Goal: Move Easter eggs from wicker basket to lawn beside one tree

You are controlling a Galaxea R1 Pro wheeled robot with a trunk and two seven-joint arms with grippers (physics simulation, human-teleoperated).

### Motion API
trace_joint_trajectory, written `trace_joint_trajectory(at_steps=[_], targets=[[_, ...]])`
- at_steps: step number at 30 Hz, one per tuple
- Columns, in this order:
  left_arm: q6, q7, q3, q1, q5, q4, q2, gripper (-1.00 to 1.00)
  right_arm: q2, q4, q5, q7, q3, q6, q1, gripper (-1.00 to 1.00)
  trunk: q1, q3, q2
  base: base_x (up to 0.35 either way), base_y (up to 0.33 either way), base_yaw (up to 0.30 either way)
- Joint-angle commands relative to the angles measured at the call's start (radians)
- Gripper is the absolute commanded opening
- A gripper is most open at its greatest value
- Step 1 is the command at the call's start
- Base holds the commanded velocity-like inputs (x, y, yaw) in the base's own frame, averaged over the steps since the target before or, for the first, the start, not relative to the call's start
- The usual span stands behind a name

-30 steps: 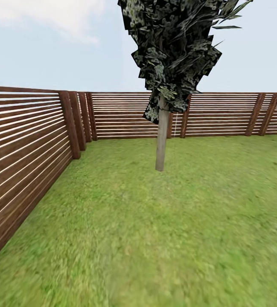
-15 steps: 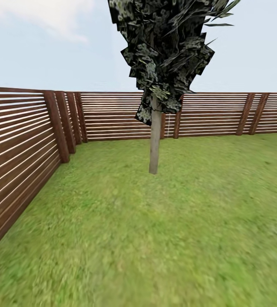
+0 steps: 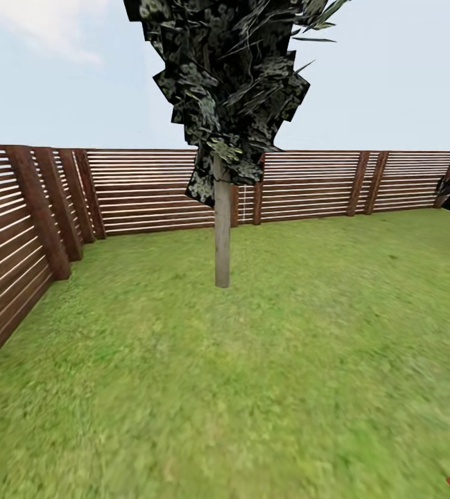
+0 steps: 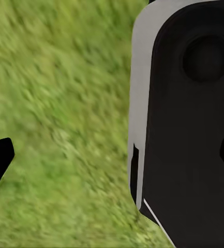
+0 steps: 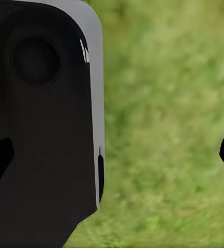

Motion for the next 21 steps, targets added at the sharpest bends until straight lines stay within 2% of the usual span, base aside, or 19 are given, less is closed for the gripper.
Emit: trace_joint_trajectory(at_steps=[1, 17, 21], targets=[[0.001, -0.001, 0.001, 0.001, 0.000, -0.002, 0.000, 1.00, 0.000, 0.002, -0.001, -0.002, 0.001, -0.001, -0.001, 1.00, 0.001, -0.001, 0.000, 0.333, 0.000, -0.095], [0.001, 0.000, 0.001, 0.001, 0.001, -0.002, 0.001, 1.00, 0.000, 0.002, -0.001, -0.002, 0.003, -0.001, -0.001, 1.00, 0.001, -0.001, 0.000, 0.333, 0.000, -0.011], [0.001, 0.000, 0.001, 0.001, 0.000, -0.002, 0.000, 1.00, 0.000, 0.002, -0.001, -0.002, 0.006, -0.003, -0.001, 1.00, 0.001, -0.001, 0.000, 0.333, 0.000, -0.168]])
